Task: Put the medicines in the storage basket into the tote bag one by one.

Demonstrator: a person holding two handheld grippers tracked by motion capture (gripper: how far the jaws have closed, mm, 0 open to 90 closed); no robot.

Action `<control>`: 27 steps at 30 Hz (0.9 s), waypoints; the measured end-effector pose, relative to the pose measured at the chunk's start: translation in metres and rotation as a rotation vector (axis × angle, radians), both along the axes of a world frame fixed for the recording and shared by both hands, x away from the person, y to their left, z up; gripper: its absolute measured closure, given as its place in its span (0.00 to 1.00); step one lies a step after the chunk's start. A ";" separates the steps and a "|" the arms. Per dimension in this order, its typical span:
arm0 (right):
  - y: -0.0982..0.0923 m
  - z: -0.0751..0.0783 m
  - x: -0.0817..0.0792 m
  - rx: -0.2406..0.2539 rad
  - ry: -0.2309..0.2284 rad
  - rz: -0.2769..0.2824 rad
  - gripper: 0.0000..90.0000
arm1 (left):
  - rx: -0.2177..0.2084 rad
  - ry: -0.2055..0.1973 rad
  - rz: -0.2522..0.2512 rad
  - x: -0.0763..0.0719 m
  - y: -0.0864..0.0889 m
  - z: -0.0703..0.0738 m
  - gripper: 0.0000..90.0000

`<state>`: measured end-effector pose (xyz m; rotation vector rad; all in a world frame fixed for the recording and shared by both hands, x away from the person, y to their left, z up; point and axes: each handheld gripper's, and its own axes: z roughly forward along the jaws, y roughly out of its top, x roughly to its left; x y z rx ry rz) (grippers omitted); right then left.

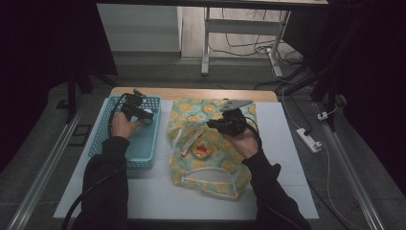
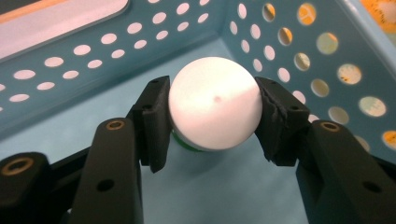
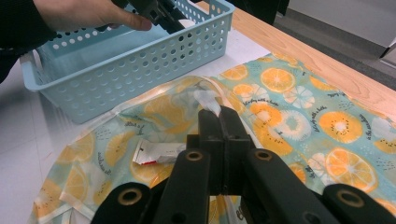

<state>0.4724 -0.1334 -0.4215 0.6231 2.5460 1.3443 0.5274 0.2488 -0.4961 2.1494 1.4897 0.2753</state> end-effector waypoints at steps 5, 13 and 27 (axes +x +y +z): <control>0.000 0.000 0.000 0.000 0.001 0.001 1.00 | 0.000 0.000 0.012 -0.002 -0.001 0.004 0.55; 0.000 -0.001 0.000 0.008 0.010 0.003 1.00 | -0.003 -0.017 0.005 -0.011 0.000 0.018 0.56; 0.000 -0.001 0.001 0.004 0.011 0.007 1.00 | -0.056 -0.076 -0.070 -0.033 -0.003 0.049 0.56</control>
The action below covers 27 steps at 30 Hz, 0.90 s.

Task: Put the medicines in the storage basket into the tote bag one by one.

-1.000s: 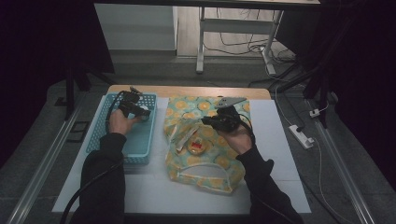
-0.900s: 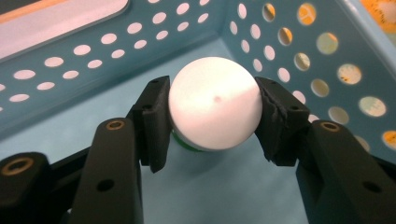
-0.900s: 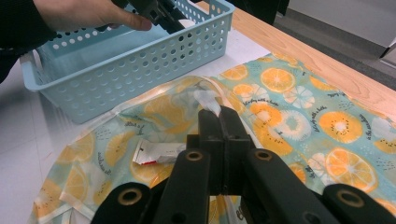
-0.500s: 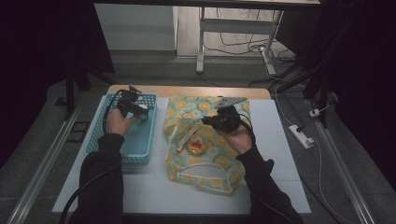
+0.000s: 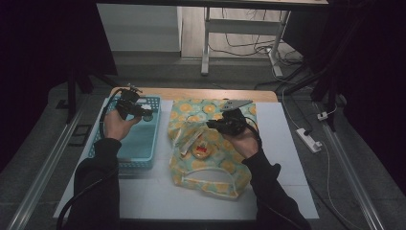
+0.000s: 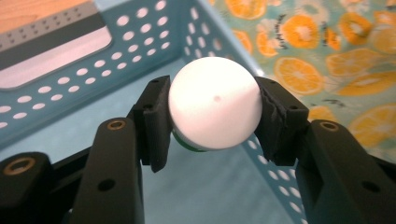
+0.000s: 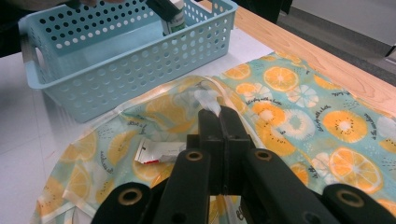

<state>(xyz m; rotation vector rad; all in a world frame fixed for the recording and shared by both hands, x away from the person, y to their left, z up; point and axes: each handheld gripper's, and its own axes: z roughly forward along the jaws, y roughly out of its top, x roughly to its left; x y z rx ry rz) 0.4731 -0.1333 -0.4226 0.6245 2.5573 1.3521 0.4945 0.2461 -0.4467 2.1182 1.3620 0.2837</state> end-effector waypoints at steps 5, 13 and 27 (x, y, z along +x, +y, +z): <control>0.000 0.000 0.000 0.002 -0.002 -0.001 1.00 | -0.012 -0.015 -0.041 -0.009 -0.006 0.010 0.56; 0.000 0.000 0.000 0.004 -0.004 0.002 1.00 | 0.004 -0.017 -0.086 -0.021 -0.016 0.018 0.56; 0.001 0.000 -0.001 0.003 -0.005 0.002 1.00 | -0.041 -0.023 -0.130 -0.043 -0.021 0.034 0.56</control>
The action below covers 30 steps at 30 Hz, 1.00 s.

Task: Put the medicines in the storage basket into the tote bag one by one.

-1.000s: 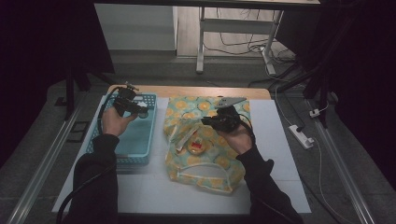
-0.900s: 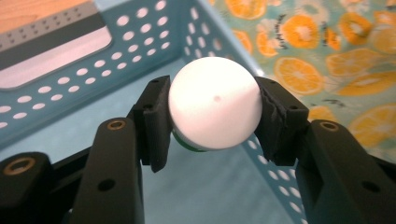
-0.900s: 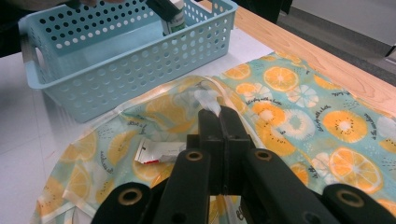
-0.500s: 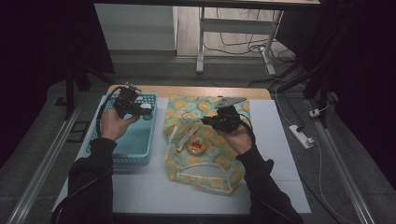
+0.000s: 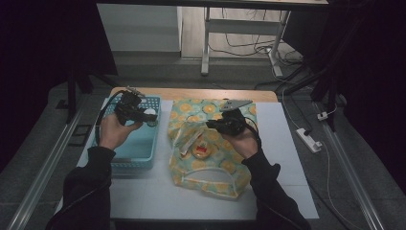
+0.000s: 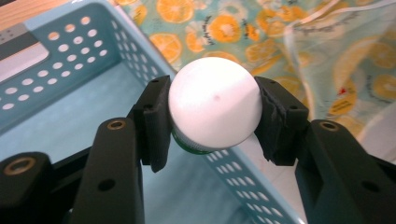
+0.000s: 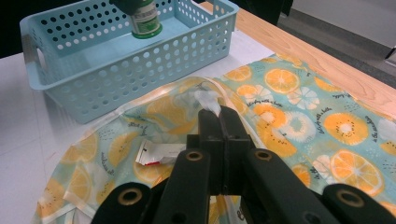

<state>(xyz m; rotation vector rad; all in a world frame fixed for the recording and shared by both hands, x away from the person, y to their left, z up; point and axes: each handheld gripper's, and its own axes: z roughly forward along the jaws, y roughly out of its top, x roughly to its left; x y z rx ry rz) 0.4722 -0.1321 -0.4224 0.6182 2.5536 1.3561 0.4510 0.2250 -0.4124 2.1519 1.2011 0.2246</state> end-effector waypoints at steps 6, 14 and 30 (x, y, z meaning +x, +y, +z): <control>0.000 0.000 0.000 -0.001 0.001 0.000 1.00 | -0.023 -0.012 -0.050 -0.012 -0.009 0.009 0.56; 0.000 0.000 0.000 -0.001 -0.002 -0.003 1.00 | -0.034 -0.024 -0.144 -0.026 -0.036 0.013 0.56; -0.001 0.000 0.001 0.000 -0.006 -0.008 1.00 | -0.046 -0.028 -0.262 -0.039 -0.085 0.006 0.56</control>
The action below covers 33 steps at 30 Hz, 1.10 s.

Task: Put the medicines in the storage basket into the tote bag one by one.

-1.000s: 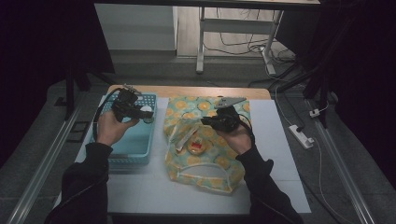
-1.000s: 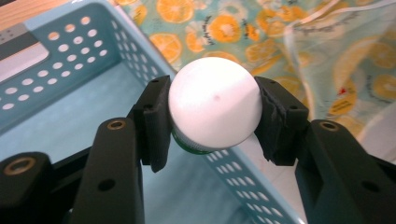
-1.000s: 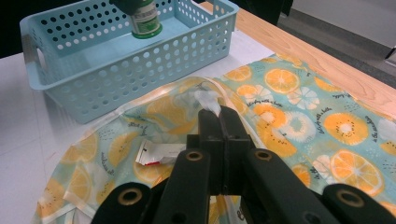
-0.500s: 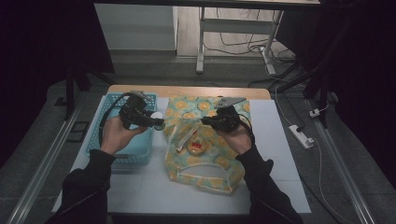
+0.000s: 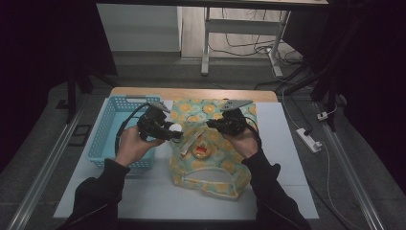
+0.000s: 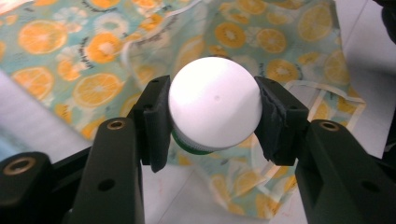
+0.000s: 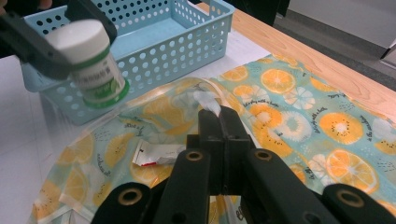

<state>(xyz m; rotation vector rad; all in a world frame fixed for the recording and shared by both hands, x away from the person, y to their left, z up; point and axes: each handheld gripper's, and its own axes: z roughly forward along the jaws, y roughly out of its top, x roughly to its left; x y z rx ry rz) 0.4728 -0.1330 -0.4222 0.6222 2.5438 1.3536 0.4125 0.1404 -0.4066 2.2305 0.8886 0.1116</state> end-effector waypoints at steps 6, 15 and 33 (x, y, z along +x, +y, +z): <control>0.000 0.000 0.000 0.000 -0.003 -0.001 1.00 | 0.003 0.004 -0.032 0.003 -0.017 -0.005 0.56; 0.000 0.002 -0.001 0.008 -0.007 -0.004 1.00 | 0.011 0.000 -0.073 0.011 -0.043 -0.017 0.56; 0.000 0.000 0.001 0.007 -0.005 -0.006 1.00 | 0.053 -0.002 -0.062 0.034 -0.076 -0.046 0.56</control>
